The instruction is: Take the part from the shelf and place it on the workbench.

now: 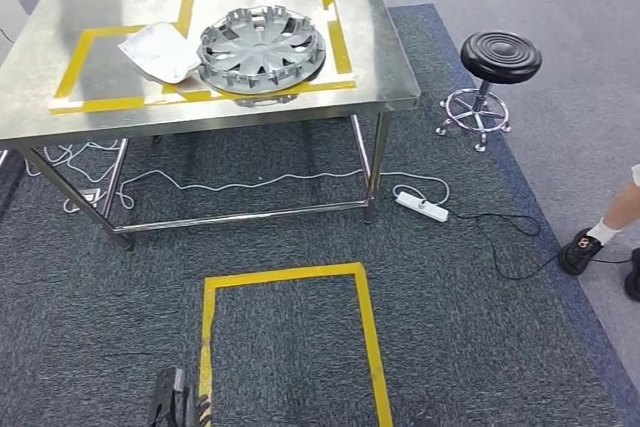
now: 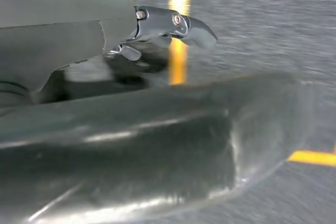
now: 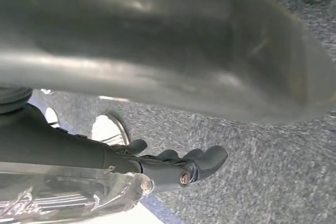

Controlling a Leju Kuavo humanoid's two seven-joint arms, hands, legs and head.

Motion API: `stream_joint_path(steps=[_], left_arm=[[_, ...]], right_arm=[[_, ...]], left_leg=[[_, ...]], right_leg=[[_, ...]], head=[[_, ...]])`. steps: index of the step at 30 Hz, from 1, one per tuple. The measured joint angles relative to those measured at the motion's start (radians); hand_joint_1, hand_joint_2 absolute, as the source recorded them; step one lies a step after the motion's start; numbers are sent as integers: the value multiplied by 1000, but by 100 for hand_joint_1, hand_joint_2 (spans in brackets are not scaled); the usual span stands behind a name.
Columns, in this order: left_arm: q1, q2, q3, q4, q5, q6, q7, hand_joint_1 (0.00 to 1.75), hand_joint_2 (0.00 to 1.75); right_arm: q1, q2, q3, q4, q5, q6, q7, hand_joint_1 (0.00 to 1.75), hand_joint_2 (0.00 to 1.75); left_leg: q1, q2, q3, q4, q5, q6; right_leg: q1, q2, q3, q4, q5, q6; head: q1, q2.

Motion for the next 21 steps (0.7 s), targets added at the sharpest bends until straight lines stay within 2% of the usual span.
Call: stream_joint_path(steps=[1,2,3,4,6,7,9,12,13,14,16,17,18,19,21], left_arm=[[6,3,5,15,-5,14,28,0,0],[14,5,8,28,-12,32,61,0,0],[24,7,9,39,-23,54,95,0,0],[33,9,9,48,-37,77,126,0,0],[42,10,6,62,-68,122,172,0,0],[42,10,3,67,-86,145,191,0,0],[39,10,-11,76,-130,195,243,0,0],[38,11,-58,91,-228,301,363,0,0],[38,11,-77,94,-252,335,396,0,0],[38,11,-94,95,-269,365,423,0,0],[37,10,-118,97,-279,404,450,0,0],[37,10,-127,98,-280,413,456,0,0],[37,10,-134,99,-281,417,459,0,0],[37,10,-139,100,-281,418,461,0,0],[37,9,-148,102,-280,420,462,0,0]], right_arm=[[-2,0,-2,0,-1,5,-8,0,0],[-4,0,-3,0,-3,11,-16,0,0],[-5,0,-5,0,-6,17,-24,0,0],[-6,0,-6,0,-10,22,-30,0,0],[-7,0,-8,0,-16,28,-36,0,0],[-8,0,-9,0,-17,28,-37,0,0],[-11,0,-12,0,-14,22,-38,0,0],[-13,0,-12,0,2,4,-34,0,0],[-13,0,-12,0,5,-2,-33,0,0],[-13,0,-12,0,7,-6,-32,0,0],[-14,0,-12,0,5,-11,-32,0,0],[-13,1,-12,0,4,-12,-32,0,0],[-12,1,-12,0,3,-12,-32,0,0],[-11,1,-12,0,3,-12,-32,0,0],[-13,1,-12,0,3,-13,-32,0,0]], left_leg=[[2,0,-32,68,-28,-3],[3,0,-54,115,-40,-5],[4,0,-58,125,-31,-6],[6,0,-44,97,-4,-7],[11,0,21,-30,64,-10],[14,-1,50,-91,84,-9],[15,-4,74,-147,91,0],[14,-4,71,-149,92,23],[14,-3,71,-150,94,30],[15,-3,70,-151,96,35],[12,-2,67,-151,98,42],[10,-2,66,-150,98,43],[9,-2,66,-150,98,44],[9,-3,67,-150,99,44],[8,-4,68,-149,99,42]], right_leg=[[0,-1,-2,0,1,-1],[0,-1,-2,0,1,-2],[-1,0,-3,0,2,-2],[-2,1,-2,0,2,-1],[-3,2,-1,1,2,5],[-1,2,-4,5,1,11],[5,1,-10,11,1,22],[2,0,-20,22,-8,36],[1,-1,-31,47,-27,40],[1,-1,-52,96,-57,44],[1,-1,-112,236,-127,48],[1,-1,-134,291,-146,48],[1,-1,-141,310,-146,48],[1,-1,-128,289,-127,46],[1,-1,-59,157,-62,40]], head=[[0,0],[0,0],[0,0],[0,0],[-1,0],[-2,0],[-3,0],[0,0],[2,0],[4,0],[7,0],[7,0],[7,0],[7,0],[7,0]])
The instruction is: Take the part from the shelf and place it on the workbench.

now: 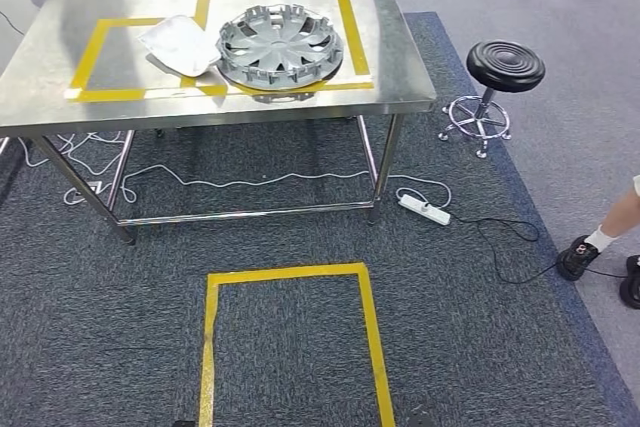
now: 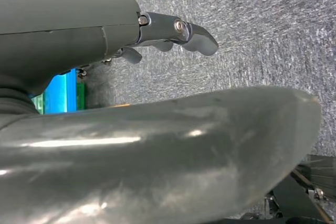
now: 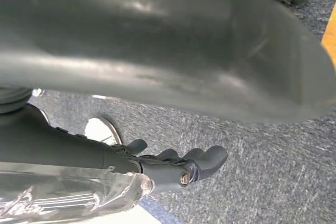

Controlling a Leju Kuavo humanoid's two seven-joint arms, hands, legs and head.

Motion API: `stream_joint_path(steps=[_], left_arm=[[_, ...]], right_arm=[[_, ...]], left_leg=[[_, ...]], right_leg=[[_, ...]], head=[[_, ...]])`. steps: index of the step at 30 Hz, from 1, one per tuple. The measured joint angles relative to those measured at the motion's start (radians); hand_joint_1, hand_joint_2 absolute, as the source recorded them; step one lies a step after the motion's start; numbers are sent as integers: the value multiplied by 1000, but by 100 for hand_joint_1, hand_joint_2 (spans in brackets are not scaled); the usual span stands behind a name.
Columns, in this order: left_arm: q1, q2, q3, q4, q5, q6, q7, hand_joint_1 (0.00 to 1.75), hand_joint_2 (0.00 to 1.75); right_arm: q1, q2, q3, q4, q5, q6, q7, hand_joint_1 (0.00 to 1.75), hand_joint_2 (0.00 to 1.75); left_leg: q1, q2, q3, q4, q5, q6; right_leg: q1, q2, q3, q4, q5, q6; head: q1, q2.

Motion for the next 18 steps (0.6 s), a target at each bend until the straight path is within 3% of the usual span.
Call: stream_joint_path(steps=[2,3,5,7,8,10,11,12,13,14,16,18], left_arm=[[-1,-2,-3,0,5,2,-4,0,0],[-1,-3,-4,0,7,5,-10,0,0],[-1,-8,-4,0,6,9,-31,0,0],[-3,-14,-12,0,-17,13,-42,0,0],[-4,-17,-20,1,-39,16,-39,0,0],[-7,-21,-47,3,-89,22,-20,0,0],[-8,-21,-61,4,-111,24,-9,0,0],[-8,-22,-76,5,-128,25,1,0,0],[-8,-22,-89,6,-140,26,9,0,0],[-8,-22,-100,6,-148,27,14,0,0],[-12,-22,-118,7,-160,27,20,0,0],[-18,-24,-134,8,-169,27,26,0,0]], right_arm=[[-3,0,0,0,-2,-2,1,0,0],[-3,0,0,0,-3,-2,5,0,0],[0,0,-2,0,-8,2,21,0,87],[3,1,-4,0,-3,1,52,0,175],[4,1,-4,0,2,-3,68,0,175],[7,1,-5,0,10,-12,92,0,175],[9,1,-6,0,11,-14,99,0,175],[10,0,-7,0,11,-15,103,0,175],[10,0,-8,0,10,-15,106,0,175],[10,1,-9,0,9,-15,108,0,175],[11,1,-10,0,7,-14,110,0,175],[12,1,-11,0,5,-15,111,0,175]], left_leg=[[-4,0,-2,3,1,-8],[-5,0,-4,3,2,-13],[-5,-1,-7,2,6,-24],[-3,-2,-17,23,-14,-36],[-3,-2,-34,60,-39,-41],[-2,-2,-92,186,-106,-49],[-1,-2,-120,245,-128,-52],[-1,-1,-134,276,-131,-53],[-1,1,-131,272,-116,-53],[-1,6,-109,230,-85,-53],[-2,43,-41,99,-25,-53],[-5,68,-6,21,-6,-41]], right_leg=[[1,1,58,-114,36,-6],[2,2,66,-134,38,-9],[3,2,65,-137,42,-18],[0,-3,64,-141,48,-30],[-2,-7,63,-143,50,-35],[-3,-18,60,-143,52,-40],[-3,-24,59,-143,52,-40],[-3,-31,58,-143,52,-41],[-3,-39,58,-143,52,-40],[-3,-46,59,-143,51,-39],[0,-61,61,-139,48,-32],[7,-78,60,-134,43,-21]], head=[[-1,0],[-1,0],[-1,0],[-3,0],[-5,0],[-8,0],[-8,0],[-8,0],[-8,0],[-8,0],[-11,0],[-13,0]])
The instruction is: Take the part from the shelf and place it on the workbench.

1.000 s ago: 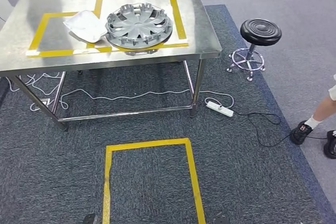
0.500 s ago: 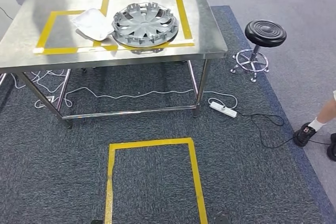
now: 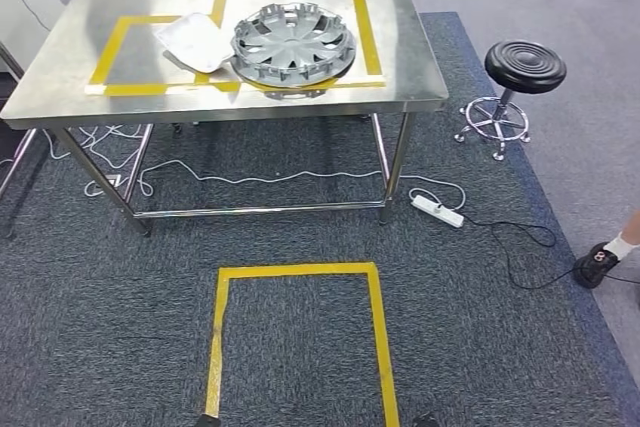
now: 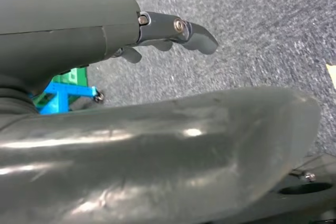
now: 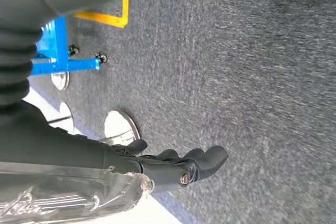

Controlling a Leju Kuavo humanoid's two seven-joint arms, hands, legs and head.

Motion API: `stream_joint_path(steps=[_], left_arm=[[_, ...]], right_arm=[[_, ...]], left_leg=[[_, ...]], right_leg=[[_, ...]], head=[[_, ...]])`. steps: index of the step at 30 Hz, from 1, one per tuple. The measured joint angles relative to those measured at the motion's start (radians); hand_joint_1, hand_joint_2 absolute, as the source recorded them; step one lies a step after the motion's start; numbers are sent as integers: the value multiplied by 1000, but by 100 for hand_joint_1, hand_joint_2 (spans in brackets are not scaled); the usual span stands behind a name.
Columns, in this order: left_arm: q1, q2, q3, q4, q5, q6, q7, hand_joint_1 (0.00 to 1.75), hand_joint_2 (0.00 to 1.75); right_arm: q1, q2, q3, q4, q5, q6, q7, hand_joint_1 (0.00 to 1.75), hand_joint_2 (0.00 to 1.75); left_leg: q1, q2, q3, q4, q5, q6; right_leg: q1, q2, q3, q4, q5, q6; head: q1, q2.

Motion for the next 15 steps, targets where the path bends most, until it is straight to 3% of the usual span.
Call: stream_joint_path(steps=[2,4,6,8,9,10,12,13,15], left_arm=[[-1,-1,-13,1,-7,0,5,0,0],[3,0,-22,3,-14,0,9,0,0],[2,-1,-32,3,-18,-1,11,0,0],[0,-1,-38,3,-20,-1,12,0,0],[1,-1,-39,4,-21,-2,14,0,0],[2,0,-40,4,-21,-2,16,0,0],[2,0,-43,4,-23,-3,21,0,0],[1,0,-45,4,-24,-4,21,0,0],[-1,0,-48,4,-27,-4,22,0,0]], right_arm=[[0,0,-1,0,-3,-2,0,0,175],[-1,0,-3,0,-5,-4,-1,0,175],[-1,0,-4,0,-7,-6,-3,0,175],[2,0,-6,0,-7,-7,-3,0,175],[4,0,-6,0,-7,-7,-3,0,175],[5,0,-7,0,-7,-7,-3,0,175],[5,0,-7,0,-8,-7,-3,0,175],[4,0,-7,0,-8,-7,-2,0,175],[3,0,-7,0,-10,-7,-1,0,175]], left_leg=[[-2,-15,-3,-9,-1,19],[0,-34,-6,-12,4,32],[2,-54,-9,-13,9,43],[1,-77,-12,-13,11,49],[1,-89,-13,-13,12,50],[1,-102,-13,-13,13,50],[1,-130,-13,-13,16,46],[0,-143,-14,-12,18,42],[-1,-167,-18,-10,22,33]], right_leg=[[2,-20,1,-1,-1,8],[-2,-4,-4,16,-19,19],[-6,41,-45,110,-76,27],[-7,66,-107,248,-138,28],[-6,70,-127,290,-148,27],[-6,71,-129,292,-138,26],[-8,87,-79,189,-73,21],[-10,111,-43,115,-45,17],[-14,149,3,18,-17,13]], head=[[2,0],[5,0],[10,0],[13,0],[13,0],[13,0],[13,0],[14,0],[14,0]])
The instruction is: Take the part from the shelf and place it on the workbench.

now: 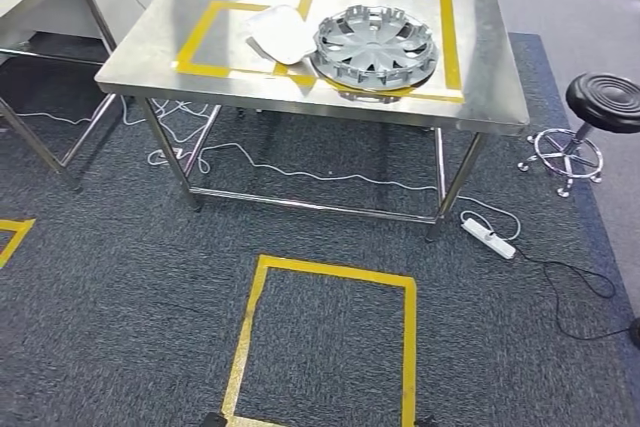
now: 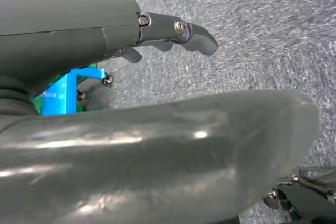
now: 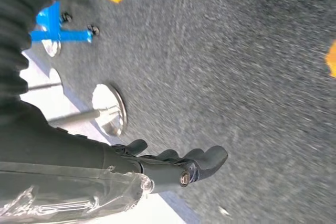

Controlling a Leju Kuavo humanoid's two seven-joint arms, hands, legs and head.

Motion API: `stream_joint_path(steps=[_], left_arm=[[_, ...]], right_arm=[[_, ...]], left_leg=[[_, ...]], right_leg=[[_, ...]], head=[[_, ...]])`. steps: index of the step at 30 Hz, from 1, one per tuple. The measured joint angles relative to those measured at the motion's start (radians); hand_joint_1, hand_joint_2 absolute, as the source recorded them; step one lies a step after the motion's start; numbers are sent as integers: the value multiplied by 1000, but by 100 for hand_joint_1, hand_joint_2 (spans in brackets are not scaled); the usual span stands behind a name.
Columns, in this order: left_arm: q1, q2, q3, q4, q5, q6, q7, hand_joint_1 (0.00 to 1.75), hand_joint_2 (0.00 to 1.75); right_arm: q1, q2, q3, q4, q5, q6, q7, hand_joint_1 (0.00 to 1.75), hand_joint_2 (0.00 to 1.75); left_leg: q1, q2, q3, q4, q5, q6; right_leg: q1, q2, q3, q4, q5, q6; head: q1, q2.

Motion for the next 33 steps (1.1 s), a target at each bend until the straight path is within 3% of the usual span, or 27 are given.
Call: stream_joint_path(steps=[1,3,5,7,9,10,11,12,14,16,18,19,21,23,24,25,26,27,29,31,32,33], left_arm=[[0,0,-2,0,-1,0,0,0,0],[3,1,-8,1,-2,0,2,0,0],[4,1,-11,1,-3,0,3,0,0],[1,2,-12,2,-3,0,3,0,0],[0,2,-13,2,-3,0,3,0,0],[2,2,-13,2,-3,0,3,0,0],[3,3,-13,2,-3,0,3,0,0],[4,4,-13,2,-3,0,3,0,0],[2,3,-13,2,-3,0,2,0,0],[-2,2,-13,2,-7,0,-3,0,0],[1,1,-13,2,-11,3,-9,0,0],[3,1,-13,2,-12,5,-11,0,0],[5,1,-13,2,-12,9,-14,0,0],[3,1,-13,2,-12,11,-15,0,0],[2,1,-13,2,-12,12,-14,0,0],[3,2,-13,2,-11,13,-13,0,0],[4,2,-13,2,-8,13,-10,0,0],[5,3,-13,2,-5,11,-6,0,0],[4,3,-12,2,2,8,2,0,0],[2,3,-12,2,6,7,7,0,0],[3,3,-12,3,8,6,10,0,0],[5,3,-12,3,9,6,12,0,0]], right_arm=[[-1,0,0,0,-1,0,1,0,175],[-3,0,0,0,-2,0,2,0,175],[-3,1,-1,0,-2,-1,2,0,175],[0,2,-1,0,-2,-1,2,0,175],[3,1,-1,0,-3,-1,2,0,175],[3,1,-1,0,-4,-1,2,0,175],[3,1,-2,0,-4,-1,1,0,175],[1,1,-2,0,-4,-1,1,0,175],[0,1,-2,0,-2,0,0,0,175],[-1,1,-2,0,4,0,1,0,175],[-3,1,-2,0,11,1,1,0,175],[-5,1,-1,0,13,2,0,0,175],[-6,1,-1,0,19,5,-3,0,175],[-4,1,-1,0,23,8,-5,0,175],[-2,1,-1,0,23,10,-6,0,175],[-1,1,-1,0,24,10,-6,0,175],[-1,1,-1,0,24,11,-5,0,175],[-1,1,-1,0,23,11,-5,0,175],[-1,1,-1,0,17,10,-5,0,175],[-2,1,-1,0,8,10,-3,0,175],[-3,1,-1,0,5,10,-1,0,175],[-3,1,-1,0,3,10,0,0,175]], left_leg=[[1,-9,-4,-1,3,-6],[5,-20,-10,-5,10,-19],[3,21,-25,22,-12,-29],[1,76,-75,129,-78,-36],[2,90,-131,250,-128,-41],[2,91,-138,271,-128,-42],[3,94,-126,253,-109,-42],[3,103,-96,202,-78,-42],[0,152,-22,70,-28,-37],[-3,181,11,3,-16,-26],[-4,160,9,-2,-17,-12],[-2,149,8,-3,-16,-7],[1,127,8,-6,-11,5],[2,101,5,-6,-8,11],[2,86,4,-6,-7,13],[2,71,4,-5,-7,13],[2,55,4,-5,-6,12],[3,40,5,-5,-5,10],[3,10,4,-3,-3,4],[3,-14,-4,-1,2,-9],[4,-26,-9,-2,6,-16],[7,-37,-13,-5,11,-24]], right_leg=[[0,7,6,-13,-1,-2],[2,-12,8,-17,5,-12],[0,-36,9,-24,13,-25],[2,-65,9,-28,15,-32],[3,-97,8,-28,15,-34],[3,-112,7,-27,14,-34],[3,-125,8,-27,13,-34],[3,-138,9,-27,12,-32],[8,-160,11,-24,7,-25],[16,-180,13,-21,2,-15],[18,-202,19,-23,-2,-6],[17,-196,19,-19,-8,-1],[11,-147,-4,40,-50,8],[9,-93,-66,177,-119,12],[9,-83,-96,239,-140,12],[9,-79,-113,270,-143,12],[8,-76,-110,259,-124,11],[7,-71,-90,211,-90,10],[-2,-27,-28,72,-25,9],[-8,16,5,-2,-5,7],[-8,19,6,-8,-7,3],[-6,8,6,-7,-5,-4]], head=[[0,0],[-1,0],[-7,0],[-13,0],[-15,0],[-15,0],[-15,0],[-15,0],[-17,0],[-17,0],[-13,0],[-12,0],[-7,0],[-2,0],[-1,0],[0,0],[0,0],[0,0],[1,0],[0,0],[0,0],[0,0]])
